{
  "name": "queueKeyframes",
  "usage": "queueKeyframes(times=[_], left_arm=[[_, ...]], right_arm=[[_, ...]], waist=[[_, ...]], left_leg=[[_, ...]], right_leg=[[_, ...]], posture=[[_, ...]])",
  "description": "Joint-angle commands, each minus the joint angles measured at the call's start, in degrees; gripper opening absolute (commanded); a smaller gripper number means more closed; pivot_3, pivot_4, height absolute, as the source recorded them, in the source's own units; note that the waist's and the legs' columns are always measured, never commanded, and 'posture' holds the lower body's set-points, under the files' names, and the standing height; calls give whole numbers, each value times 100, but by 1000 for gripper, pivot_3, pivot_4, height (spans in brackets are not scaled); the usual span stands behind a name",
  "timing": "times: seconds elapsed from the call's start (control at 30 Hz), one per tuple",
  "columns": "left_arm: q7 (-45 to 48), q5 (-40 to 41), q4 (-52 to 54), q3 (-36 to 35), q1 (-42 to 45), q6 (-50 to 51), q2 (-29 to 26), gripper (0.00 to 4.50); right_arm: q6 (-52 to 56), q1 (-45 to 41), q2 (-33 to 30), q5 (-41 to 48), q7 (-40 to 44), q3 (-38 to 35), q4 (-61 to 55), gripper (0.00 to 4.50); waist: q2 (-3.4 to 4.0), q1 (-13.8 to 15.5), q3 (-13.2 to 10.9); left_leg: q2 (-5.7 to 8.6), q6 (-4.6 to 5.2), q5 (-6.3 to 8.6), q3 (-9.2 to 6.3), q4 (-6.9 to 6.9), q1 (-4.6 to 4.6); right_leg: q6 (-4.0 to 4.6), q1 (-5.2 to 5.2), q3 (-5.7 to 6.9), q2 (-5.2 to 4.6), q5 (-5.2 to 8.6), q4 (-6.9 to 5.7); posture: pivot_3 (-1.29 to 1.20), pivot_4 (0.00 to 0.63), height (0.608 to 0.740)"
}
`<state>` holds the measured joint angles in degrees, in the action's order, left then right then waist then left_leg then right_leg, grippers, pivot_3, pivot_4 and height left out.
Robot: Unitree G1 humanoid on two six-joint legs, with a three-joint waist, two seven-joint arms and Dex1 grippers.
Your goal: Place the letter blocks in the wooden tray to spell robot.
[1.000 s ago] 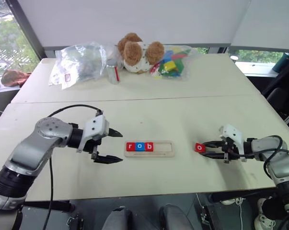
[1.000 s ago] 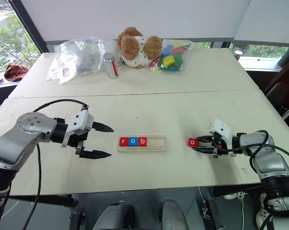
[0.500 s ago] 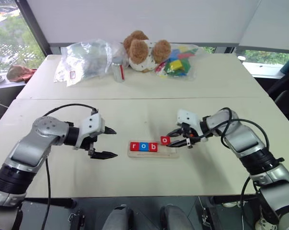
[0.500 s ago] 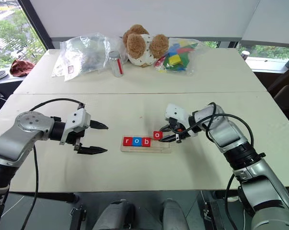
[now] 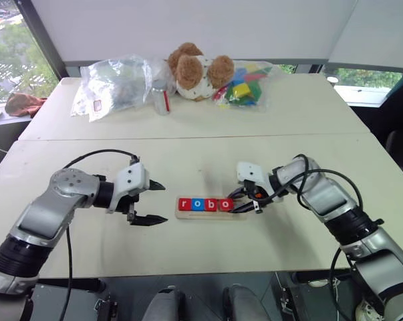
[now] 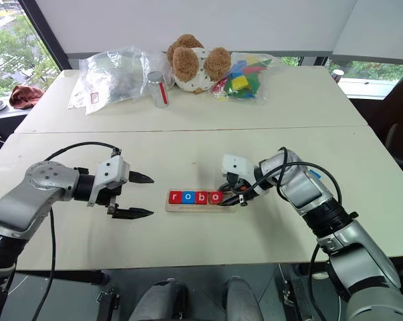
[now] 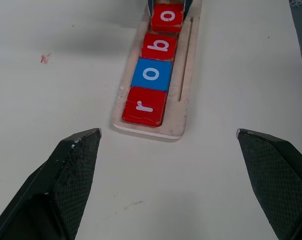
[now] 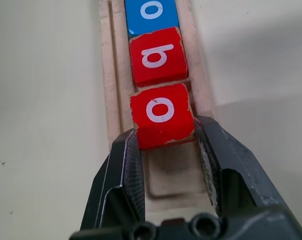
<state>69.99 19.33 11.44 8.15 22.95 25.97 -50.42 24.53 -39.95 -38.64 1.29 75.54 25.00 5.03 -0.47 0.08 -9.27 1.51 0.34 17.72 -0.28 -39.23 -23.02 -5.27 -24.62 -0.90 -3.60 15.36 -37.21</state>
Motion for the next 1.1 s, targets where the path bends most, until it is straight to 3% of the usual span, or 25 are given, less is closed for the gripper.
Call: queueKeyframes(times=[0.03,0.47,0.67,0.9,1.03,1.1], left_arm=[[-56,47,149,-110,23,10,35,4500],[-108,-14,68,-94,33,-44,112,4500],[-153,-15,37,-77,35,-56,144,4500],[-179,-67,-44,-59,80,-112,204,4500],[-199,8,58,-151,64,-66,223,4500],[-212,204,250,-266,45,91,235,4500]], right_arm=[[8,-111,94,4,-42,-56,-89,1079],[100,-91,258,-1,-137,-54,-160,1079],[180,-157,303,59,-213,-153,-235,3864],[410,-162,203,213,-281,-418,-541,3864],[735,15,-2,293,-788,-1019,-834,3864],[1368,175,5,356,-1523,-1769,-968,3864]], waist=[[0,-8,0],[0,-80,0],[0,-80,0],[0,-76,0],[0,-63,0],[0,-54,0]], left_leg=[[0,0,0,0,0,0],[0,0,0,-1,0,2],[0,0,0,-2,0,2],[0,-6,-3,-2,0,1],[0,-5,-3,-3,0,0],[0,-5,-3,-3,0,-1]], right_leg=[[0,0,0,0,0,0],[0,0,0,1,0,-4],[0,0,0,1,0,-4],[0,0,1,0,0,-4],[0,0,1,-1,0,-4],[0,0,1,-2,0,-3]], posture=[[0,150,740],[0,150,740],[0,150,740],[0,150,740],[0,150,740],[0,150,740]])
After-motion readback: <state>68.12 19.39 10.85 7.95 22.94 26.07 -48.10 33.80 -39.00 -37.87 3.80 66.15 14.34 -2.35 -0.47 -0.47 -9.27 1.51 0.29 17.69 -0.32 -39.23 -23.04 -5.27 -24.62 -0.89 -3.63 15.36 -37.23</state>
